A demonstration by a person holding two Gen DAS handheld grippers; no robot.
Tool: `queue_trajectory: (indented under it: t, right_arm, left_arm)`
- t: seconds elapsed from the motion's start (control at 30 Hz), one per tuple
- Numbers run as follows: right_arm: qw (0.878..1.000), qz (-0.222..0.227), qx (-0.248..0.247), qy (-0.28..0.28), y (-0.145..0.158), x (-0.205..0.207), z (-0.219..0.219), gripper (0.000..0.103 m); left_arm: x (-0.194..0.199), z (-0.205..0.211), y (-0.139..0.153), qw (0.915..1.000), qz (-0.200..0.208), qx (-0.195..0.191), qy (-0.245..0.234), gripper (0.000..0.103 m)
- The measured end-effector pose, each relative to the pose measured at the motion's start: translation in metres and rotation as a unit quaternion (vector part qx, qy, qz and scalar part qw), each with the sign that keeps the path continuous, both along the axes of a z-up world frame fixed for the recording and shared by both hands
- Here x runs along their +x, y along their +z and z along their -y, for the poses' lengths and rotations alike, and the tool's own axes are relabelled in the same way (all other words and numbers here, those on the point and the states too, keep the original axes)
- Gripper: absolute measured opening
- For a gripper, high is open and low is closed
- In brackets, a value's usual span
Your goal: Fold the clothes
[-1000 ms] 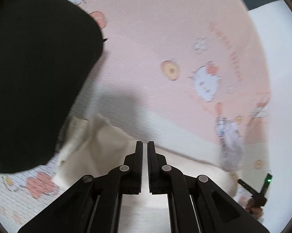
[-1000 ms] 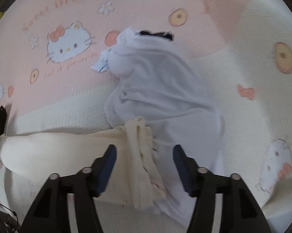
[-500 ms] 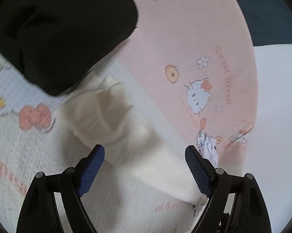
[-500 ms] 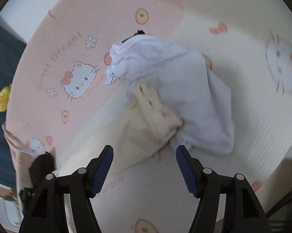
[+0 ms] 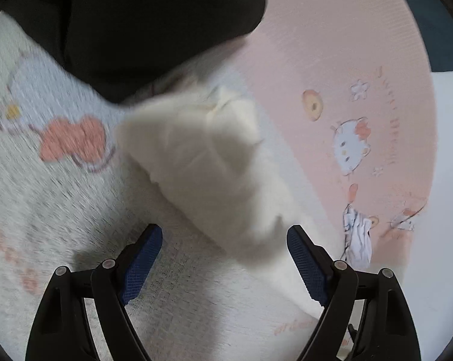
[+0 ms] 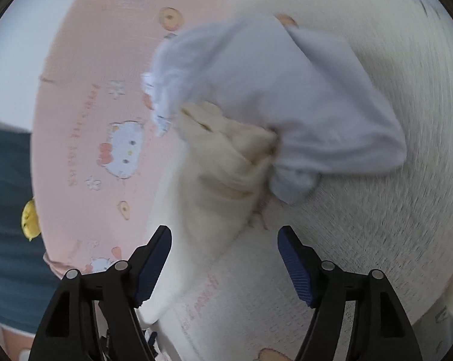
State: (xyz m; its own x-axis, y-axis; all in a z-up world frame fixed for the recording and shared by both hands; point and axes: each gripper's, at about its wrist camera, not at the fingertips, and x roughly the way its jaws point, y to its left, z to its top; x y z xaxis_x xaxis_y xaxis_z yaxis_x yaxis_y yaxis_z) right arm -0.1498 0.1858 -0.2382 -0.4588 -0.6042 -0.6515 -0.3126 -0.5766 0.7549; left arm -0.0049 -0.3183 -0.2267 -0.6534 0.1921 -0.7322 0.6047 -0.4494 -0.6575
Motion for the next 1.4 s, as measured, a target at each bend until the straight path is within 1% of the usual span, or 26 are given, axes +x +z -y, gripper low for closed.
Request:
queue_trajectory:
  t: [0.07, 0.1, 0.17, 0.23, 0.27, 0.33, 0.37, 0.4, 0.47, 0.57, 0.6, 0.67, 0.7, 0.73, 0.77, 0.8, 0.83, 0.87, 0.9, 0.97, 1.03, 1.1, 1.13, 1.27, 1.33, 1.4]
  right_arm:
    - [0.999, 0.003, -0.03, -0.024, -0.012, -0.002, -0.001, 0.073]
    - [0.998, -0.005, -0.047, -0.039, -0.014, -0.004, -0.003, 0.073]
    - [0.997, -0.013, -0.062, -0.052, -0.017, -0.011, -0.005, 0.073]
    - [0.994, -0.025, -0.084, -0.068, -0.023, -0.02, -0.007, 0.073]
    - [0.992, -0.031, -0.093, -0.076, -0.025, -0.024, -0.008, 0.073]
    - [0.991, -0.044, -0.096, -0.087, -0.026, -0.029, -0.007, 0.072]
    - [0.99, -0.05, -0.097, -0.092, -0.027, -0.031, -0.006, 0.072]
    - [0.989, -0.056, -0.096, -0.097, -0.027, -0.033, -0.005, 0.072]
    - [0.991, -0.066, -0.071, -0.094, -0.024, -0.036, 0.002, 0.072]
    - [0.99, -0.073, -0.055, -0.106, -0.023, -0.04, 0.007, 0.072]
    - [0.989, -0.074, -0.051, -0.114, -0.023, -0.04, 0.008, 0.072]
    - [0.989, -0.069, -0.034, -0.127, -0.024, -0.041, 0.008, 0.06]
    - [0.989, -0.064, -0.02, -0.13, -0.024, -0.042, 0.009, 0.043]
    - [0.989, -0.061, -0.007, -0.131, -0.025, -0.043, 0.01, 0.037]
    - [0.99, -0.064, 0.005, -0.126, -0.024, -0.044, 0.012, 0.037]
    - [0.99, -0.064, 0.012, -0.124, -0.023, -0.044, 0.014, 0.036]
    - [0.991, -0.062, 0.023, -0.12, -0.02, -0.044, 0.015, 0.034]
    - [0.991, -0.063, 0.039, -0.113, -0.018, -0.046, 0.018, 0.033]
    - [0.991, -0.065, 0.056, -0.104, -0.015, -0.047, 0.02, 0.029]
    - [0.988, -0.079, 0.112, -0.076, -0.003, -0.047, 0.03, 0.026]
    - [0.978, -0.104, 0.177, -0.038, 0.013, -0.046, 0.044, 0.023]
    - [0.962, -0.137, 0.235, -0.002, 0.031, -0.043, 0.057, 0.022]
    - [0.954, -0.153, 0.256, 0.011, 0.04, -0.04, 0.062, 0.021]
    - [0.939, -0.196, 0.282, 0.032, 0.065, -0.018, 0.067, 0.021]
    - [0.943, -0.199, 0.265, 0.035, 0.067, -0.01, 0.058, 0.021]
    - [0.945, -0.206, 0.252, 0.042, 0.065, -0.002, 0.052, 0.021]
  left_arm:
    - [-0.002, -0.002, 0.001, 0.9999, -0.004, -0.012, 0.0, 0.085]
    - [-0.004, -0.002, 0.001, 0.9998, -0.006, -0.018, -0.001, 0.085]
    - [-0.008, -0.003, 0.002, 0.9995, -0.01, -0.031, 0.003, 0.085]
    - [-0.013, -0.001, 0.002, 0.9989, -0.019, -0.037, 0.02, 0.085]
    - [-0.015, -0.001, 0.001, 0.9987, -0.023, -0.036, 0.027, 0.088]
    - [-0.015, 0.001, -0.002, 0.9971, -0.044, -0.03, 0.055, 0.09]
    - [-0.014, 0.003, -0.003, 0.9959, -0.054, -0.023, 0.068, 0.094]
    - [-0.014, 0.004, -0.005, 0.9944, -0.064, -0.016, 0.082, 0.096]
    - [-0.014, 0.006, -0.008, 0.9913, -0.082, -0.005, 0.103, 0.102]
    - [-0.021, 0.004, -0.007, 0.9918, -0.076, -0.02, 0.101, 0.103]
    - [-0.024, 0.002, -0.006, 0.9928, -0.069, -0.034, 0.092, 0.103]
    - [-0.031, -0.002, -0.004, 0.9938, -0.055, -0.061, 0.075, 0.103]
    - [-0.031, -0.005, -0.002, 0.9932, -0.043, -0.078, 0.074, 0.102]
    - [-0.032, -0.008, -0.001, 0.9923, -0.031, -0.095, 0.073, 0.094]
    - [-0.035, -0.013, 0.002, 0.9897, -0.007, -0.124, 0.072, 0.072]
    - [-0.038, -0.019, 0.005, 0.9829, 0.028, -0.166, 0.075, 0.058]
    - [-0.039, -0.023, 0.007, 0.9788, 0.037, -0.187, 0.075, 0.043]
    - [-0.04, -0.026, 0.008, 0.9743, 0.046, -0.207, 0.075, 0.041]
    - [-0.04, -0.03, 0.01, 0.9693, 0.055, -0.228, 0.075, 0.037]
    - [-0.041, -0.035, 0.015, 0.9598, 0.068, -0.264, 0.066, 0.028]
    - [-0.047, -0.046, 0.025, 0.9454, 0.084, -0.311, 0.048, 0.025]
    - [-0.057, -0.058, 0.039, 0.9255, 0.097, -0.365, 0.025, 0.023]
    - [-0.061, -0.064, 0.047, 0.9192, 0.098, -0.381, 0.018, 0.023]
    - [-0.058, -0.084, 0.071, 0.8942, 0.103, -0.436, -0.007, 0.022]
    - [-0.045, -0.091, 0.081, 0.8878, 0.098, -0.449, -0.013, 0.022]
    - [-0.031, -0.09, 0.087, 0.8854, 0.099, -0.454, -0.016, 0.022]
